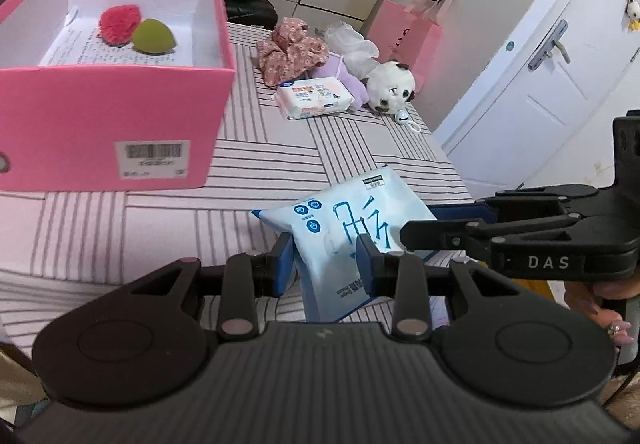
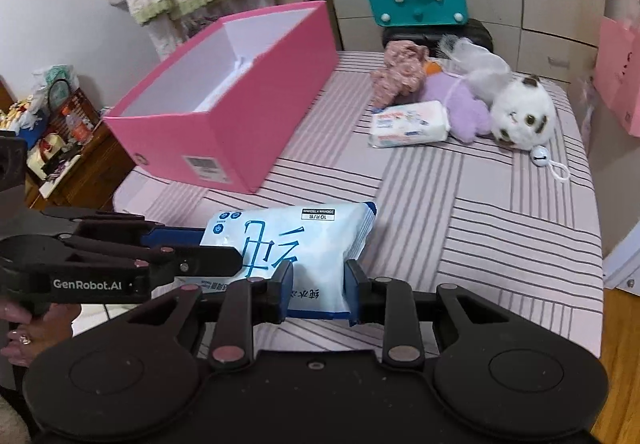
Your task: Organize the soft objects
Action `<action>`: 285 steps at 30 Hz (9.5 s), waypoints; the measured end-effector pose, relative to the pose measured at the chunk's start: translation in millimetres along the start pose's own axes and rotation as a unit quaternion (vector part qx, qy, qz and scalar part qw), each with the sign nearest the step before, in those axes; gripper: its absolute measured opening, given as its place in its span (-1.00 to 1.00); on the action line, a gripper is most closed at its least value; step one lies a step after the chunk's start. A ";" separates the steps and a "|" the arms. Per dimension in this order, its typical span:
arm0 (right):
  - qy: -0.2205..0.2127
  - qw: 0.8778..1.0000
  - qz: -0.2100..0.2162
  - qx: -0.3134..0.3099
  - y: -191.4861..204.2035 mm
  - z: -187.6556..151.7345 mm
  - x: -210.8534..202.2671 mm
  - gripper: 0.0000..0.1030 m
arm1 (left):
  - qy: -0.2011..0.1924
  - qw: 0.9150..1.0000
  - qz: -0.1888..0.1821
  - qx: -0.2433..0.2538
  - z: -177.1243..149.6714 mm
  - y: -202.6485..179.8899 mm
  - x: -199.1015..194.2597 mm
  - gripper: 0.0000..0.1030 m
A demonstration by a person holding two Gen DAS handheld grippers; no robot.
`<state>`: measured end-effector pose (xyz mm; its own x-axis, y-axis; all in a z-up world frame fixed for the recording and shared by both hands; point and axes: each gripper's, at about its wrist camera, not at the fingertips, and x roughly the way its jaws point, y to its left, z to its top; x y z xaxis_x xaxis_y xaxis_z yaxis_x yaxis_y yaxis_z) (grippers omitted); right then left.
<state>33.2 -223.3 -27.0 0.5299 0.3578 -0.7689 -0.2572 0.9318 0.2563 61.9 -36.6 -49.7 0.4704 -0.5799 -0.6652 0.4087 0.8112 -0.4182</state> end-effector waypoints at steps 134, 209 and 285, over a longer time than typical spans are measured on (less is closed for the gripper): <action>-0.080 0.985 0.009 -0.155 90.6 20.1 -71.0 0.15 | 0.031 0.970 0.081 0.227 36.9 -9.0 -127.3 0.43; -0.140 0.979 -0.057 -0.134 -78.4 45.8 112.0 0.83 | -0.099 0.983 0.137 0.075 149.2 -29.5 167.7 0.13; -0.104 0.990 -0.075 -0.065 -90.9 6.7 69.6 0.51 | -0.067 0.972 0.101 0.200 61.5 -51.4 90.4 -0.04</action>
<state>98.9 -282.7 -99.8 0.7217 0.2343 -0.6514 -0.2583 0.9642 0.0606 131.5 -135.3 -50.3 0.6599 -0.4380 -0.6105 0.5557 0.8314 0.0041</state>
